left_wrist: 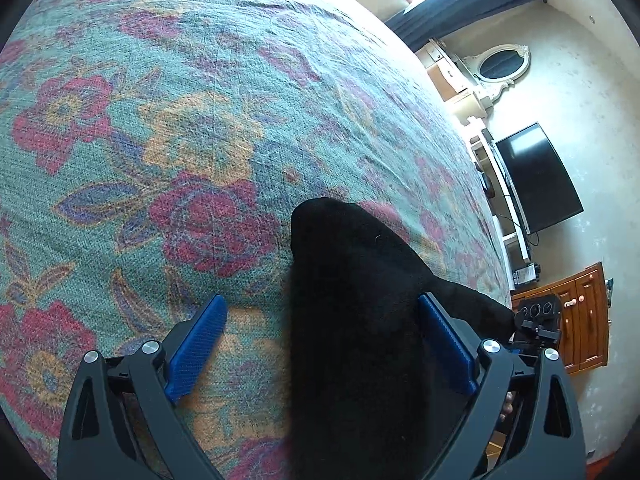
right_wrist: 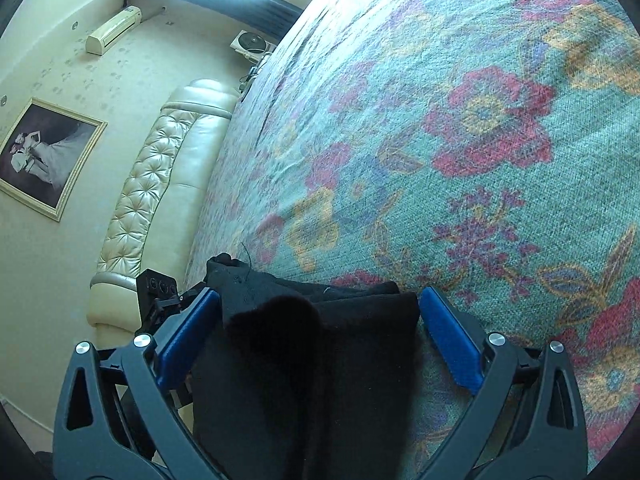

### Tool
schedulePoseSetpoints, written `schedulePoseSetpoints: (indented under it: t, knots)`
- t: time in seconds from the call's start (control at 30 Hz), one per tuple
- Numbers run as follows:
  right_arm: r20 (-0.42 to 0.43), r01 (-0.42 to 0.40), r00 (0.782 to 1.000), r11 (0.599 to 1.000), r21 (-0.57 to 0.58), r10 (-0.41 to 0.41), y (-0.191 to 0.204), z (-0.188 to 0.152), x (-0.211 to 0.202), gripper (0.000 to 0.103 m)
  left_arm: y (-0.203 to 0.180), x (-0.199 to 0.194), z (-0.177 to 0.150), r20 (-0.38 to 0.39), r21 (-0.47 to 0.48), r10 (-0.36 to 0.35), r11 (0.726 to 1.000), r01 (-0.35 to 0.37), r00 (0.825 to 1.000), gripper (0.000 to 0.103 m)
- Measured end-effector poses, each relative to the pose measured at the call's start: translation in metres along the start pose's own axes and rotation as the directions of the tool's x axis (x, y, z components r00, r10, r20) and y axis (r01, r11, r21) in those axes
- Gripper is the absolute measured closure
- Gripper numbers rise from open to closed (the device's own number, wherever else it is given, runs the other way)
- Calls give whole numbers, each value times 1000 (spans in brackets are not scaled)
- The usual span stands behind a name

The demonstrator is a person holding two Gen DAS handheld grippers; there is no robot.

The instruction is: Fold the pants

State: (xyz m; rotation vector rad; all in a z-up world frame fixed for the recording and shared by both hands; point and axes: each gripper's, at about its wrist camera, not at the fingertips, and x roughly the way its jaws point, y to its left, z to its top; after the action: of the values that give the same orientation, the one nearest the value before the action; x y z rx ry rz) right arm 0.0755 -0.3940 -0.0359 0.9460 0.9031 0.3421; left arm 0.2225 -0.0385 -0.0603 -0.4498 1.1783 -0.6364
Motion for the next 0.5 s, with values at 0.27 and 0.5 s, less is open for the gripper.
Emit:
schedulePoseSetpoints:
  t: [0.27, 0.5]
  knots:
    - [2, 100, 995, 995, -5, -100, -7, -3, 4, 54, -10, 11, 1, 46, 8, 30, 1000, -30, 998, 6]
    - [6, 68, 998, 998, 8, -68, -16, -4, 1, 57, -23, 17, -5, 69, 93, 134, 986, -140, 989, 11]
